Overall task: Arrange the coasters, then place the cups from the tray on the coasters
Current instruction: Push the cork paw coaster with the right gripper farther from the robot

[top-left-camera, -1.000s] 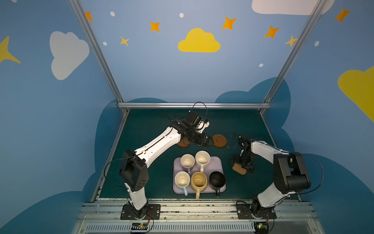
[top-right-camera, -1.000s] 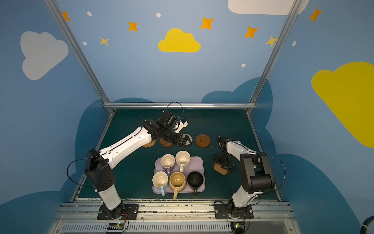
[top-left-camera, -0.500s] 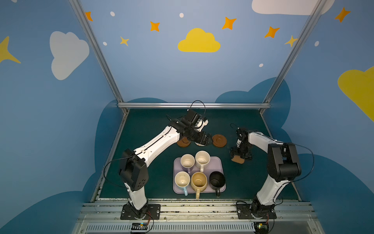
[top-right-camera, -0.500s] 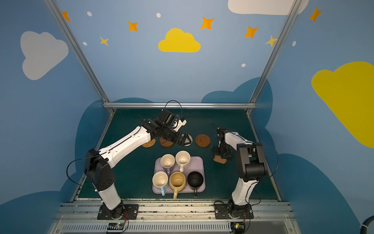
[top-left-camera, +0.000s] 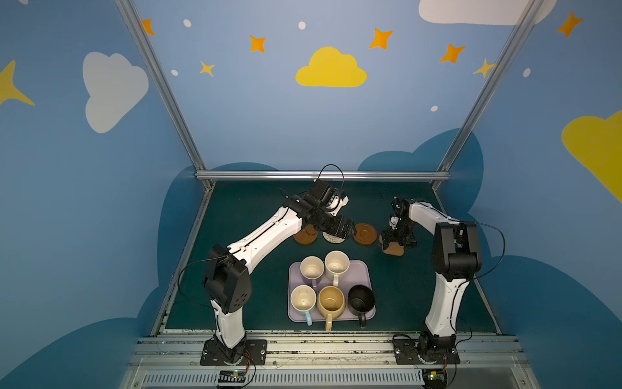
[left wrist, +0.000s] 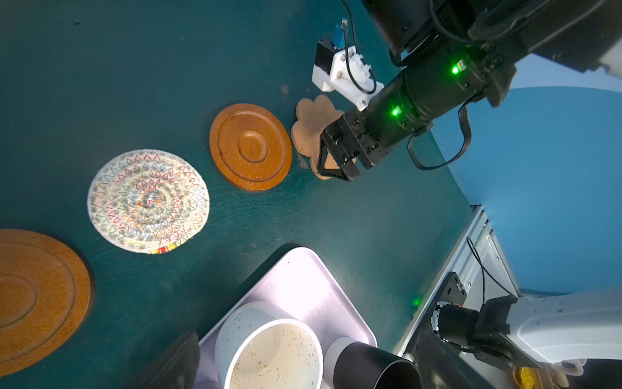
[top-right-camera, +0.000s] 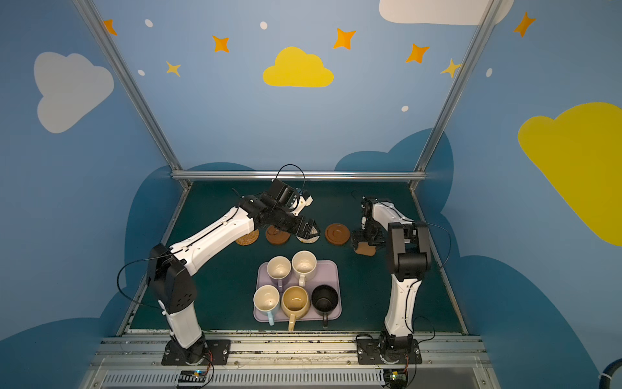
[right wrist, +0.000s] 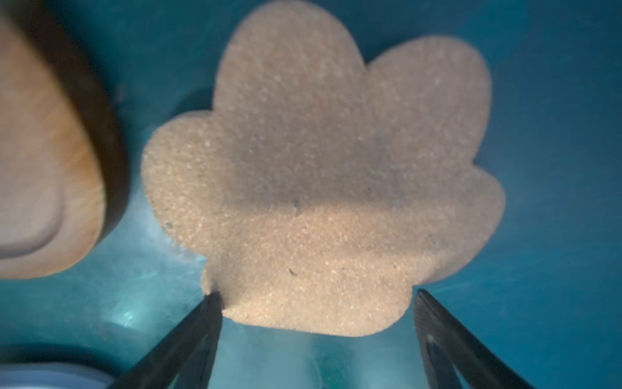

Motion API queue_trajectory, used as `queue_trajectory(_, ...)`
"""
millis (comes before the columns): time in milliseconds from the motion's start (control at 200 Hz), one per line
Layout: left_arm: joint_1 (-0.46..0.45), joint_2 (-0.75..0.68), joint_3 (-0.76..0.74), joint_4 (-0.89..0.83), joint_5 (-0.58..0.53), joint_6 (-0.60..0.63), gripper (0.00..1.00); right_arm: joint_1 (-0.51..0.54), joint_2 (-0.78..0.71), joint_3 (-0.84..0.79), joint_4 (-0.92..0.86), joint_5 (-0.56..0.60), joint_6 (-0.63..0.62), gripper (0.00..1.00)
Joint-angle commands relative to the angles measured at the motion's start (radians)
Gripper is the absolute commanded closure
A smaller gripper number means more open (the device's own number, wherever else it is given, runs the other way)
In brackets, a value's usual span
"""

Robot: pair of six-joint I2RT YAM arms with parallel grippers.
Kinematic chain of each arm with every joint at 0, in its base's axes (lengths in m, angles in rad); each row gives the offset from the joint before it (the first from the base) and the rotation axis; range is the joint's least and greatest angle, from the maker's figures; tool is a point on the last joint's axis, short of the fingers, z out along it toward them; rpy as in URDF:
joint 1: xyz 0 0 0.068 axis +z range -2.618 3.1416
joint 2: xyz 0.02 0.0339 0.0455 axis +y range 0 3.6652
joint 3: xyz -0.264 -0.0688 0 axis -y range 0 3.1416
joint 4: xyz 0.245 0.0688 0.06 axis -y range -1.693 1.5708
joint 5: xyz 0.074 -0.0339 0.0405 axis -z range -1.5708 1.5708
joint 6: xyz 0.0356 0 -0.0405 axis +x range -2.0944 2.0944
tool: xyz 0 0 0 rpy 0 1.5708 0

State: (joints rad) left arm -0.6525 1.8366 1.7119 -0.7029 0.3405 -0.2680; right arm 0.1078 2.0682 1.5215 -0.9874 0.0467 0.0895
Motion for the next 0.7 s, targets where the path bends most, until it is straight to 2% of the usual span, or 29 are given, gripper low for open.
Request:
queue_trajectory(0,0.005,-0.006,-0.005,0.000,0.005,0.014,0.00,-0.023,0.034,0.017,-0.013,0.044,-0.030,0.12)
queue_trajectory(180,0.008,-0.001,0.002,-0.002,0.008,0.014,0.00,-0.029,0.059,0.078,-0.034,0.016,-0.064,0.12)
queue_trajectory(696,0.010,0.001,0.022,-0.011,0.025,0.018,0.00,-0.029,-0.013,0.022,0.025,0.044,-0.066,0.08)
